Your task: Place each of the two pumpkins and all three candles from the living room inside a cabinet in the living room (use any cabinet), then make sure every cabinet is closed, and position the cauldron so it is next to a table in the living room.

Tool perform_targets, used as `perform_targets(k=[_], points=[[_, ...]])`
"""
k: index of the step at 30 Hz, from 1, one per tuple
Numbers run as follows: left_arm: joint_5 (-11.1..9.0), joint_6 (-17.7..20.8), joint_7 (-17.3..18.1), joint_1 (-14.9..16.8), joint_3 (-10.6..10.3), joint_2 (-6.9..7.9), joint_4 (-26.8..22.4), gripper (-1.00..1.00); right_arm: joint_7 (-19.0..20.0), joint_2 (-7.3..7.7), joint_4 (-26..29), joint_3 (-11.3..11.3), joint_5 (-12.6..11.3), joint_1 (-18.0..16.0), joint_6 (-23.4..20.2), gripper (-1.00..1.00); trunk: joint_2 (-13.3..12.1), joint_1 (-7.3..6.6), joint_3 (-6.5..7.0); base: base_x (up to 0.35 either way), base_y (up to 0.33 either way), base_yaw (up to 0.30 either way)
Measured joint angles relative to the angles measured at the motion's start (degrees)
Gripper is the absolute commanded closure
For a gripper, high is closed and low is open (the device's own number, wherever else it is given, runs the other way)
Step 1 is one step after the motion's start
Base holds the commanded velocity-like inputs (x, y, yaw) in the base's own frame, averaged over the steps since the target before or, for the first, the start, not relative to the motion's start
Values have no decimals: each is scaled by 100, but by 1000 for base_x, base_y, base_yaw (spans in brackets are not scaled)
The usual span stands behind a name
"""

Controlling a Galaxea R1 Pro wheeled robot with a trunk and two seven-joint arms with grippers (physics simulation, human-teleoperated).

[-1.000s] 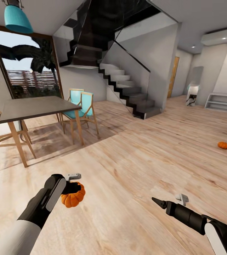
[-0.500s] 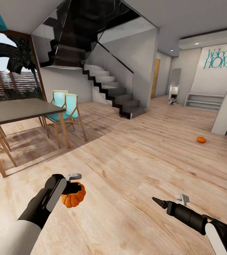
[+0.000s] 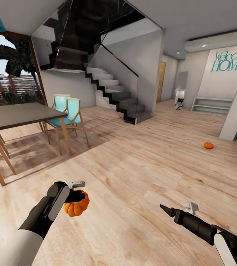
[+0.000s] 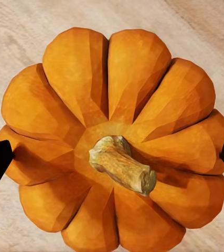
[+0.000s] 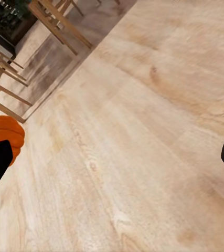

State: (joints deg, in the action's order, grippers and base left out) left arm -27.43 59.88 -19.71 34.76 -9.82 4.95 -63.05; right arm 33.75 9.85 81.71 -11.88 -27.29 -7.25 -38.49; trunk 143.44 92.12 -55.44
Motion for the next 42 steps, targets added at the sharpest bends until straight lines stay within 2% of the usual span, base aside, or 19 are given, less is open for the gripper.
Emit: perform_targets(k=[15, 28, 35, 42], points=[[1, -1, 1, 0, -2, 0, 0, 100, -8, 0, -17, 0, -4, 1, 23, -100, 0, 0, 0, 4, 1, 0], [7, 2, -2, 0, -1, -5, 0, 100, -16, 0, -20, -41, -14, -1, 15, -100, 0, -3, 0, 250, 126, 0], [4, 1, -2, 0, -3, -9, 0, 100, -23, 1, -18, -44, -7, -1, 19, -100, 0, 0, 0, 65, 17, 0], [1, 0, 0, 0, -161, -9, -1, 100, -21, 0, -22, -47, -5, -1, 23, -100, 0, 0, 0, 4, 1, 0]])
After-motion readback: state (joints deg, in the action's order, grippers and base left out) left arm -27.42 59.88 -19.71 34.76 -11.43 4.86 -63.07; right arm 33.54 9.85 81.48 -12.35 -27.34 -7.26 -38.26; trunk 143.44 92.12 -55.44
